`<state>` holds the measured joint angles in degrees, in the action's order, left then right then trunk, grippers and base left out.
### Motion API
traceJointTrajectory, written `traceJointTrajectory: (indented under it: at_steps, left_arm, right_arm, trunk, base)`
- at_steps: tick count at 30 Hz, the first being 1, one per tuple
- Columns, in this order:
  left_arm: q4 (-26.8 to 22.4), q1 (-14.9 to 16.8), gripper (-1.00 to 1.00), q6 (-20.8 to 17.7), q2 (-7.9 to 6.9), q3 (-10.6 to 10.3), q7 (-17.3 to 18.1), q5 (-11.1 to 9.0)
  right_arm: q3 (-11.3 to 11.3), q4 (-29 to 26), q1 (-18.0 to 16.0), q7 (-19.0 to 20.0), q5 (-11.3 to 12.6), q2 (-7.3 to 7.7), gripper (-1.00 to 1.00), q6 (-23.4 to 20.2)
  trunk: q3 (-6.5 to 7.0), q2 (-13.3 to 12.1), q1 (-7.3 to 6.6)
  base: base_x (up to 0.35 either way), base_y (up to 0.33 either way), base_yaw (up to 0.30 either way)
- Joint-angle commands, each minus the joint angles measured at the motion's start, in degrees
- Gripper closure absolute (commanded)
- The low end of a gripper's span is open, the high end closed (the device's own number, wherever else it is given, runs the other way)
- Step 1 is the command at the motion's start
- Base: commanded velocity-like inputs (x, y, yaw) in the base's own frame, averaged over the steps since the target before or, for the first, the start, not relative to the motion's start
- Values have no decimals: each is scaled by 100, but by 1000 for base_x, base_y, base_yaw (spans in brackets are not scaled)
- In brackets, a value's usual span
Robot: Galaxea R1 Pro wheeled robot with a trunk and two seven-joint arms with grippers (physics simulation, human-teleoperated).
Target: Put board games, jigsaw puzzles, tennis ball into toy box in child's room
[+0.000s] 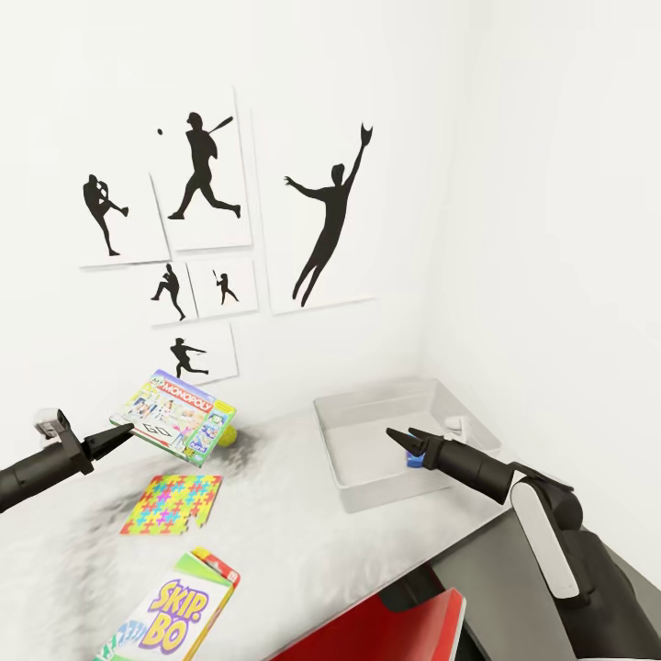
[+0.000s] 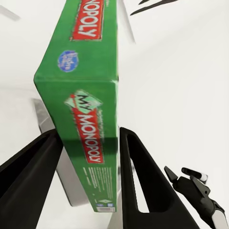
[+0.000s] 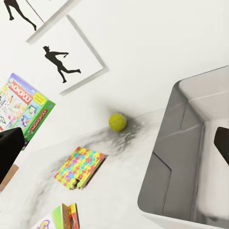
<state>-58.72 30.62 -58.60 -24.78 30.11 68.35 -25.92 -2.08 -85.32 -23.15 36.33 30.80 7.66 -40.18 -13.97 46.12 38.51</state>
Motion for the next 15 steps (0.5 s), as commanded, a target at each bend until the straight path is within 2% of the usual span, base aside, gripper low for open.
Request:
traceJointTrajectory:
  at_steps: [1, 15]
  left_arm:
    - [1, 5, 100, -32, 0, 3, 15, -3]
    - [1, 5, 100, -34, 8, 3, 12, -9]
  right_arm:
    - [-7, -2, -5, 6, 25, -1, -100, -40]
    - [-24, -2, -5, 17, 35, 11, -100, -43]
  trunk:
    - [-8, 6, 1]
    - [-8, 6, 1]
  base:
    - [0, 0, 0]
    - [0, 0, 0]
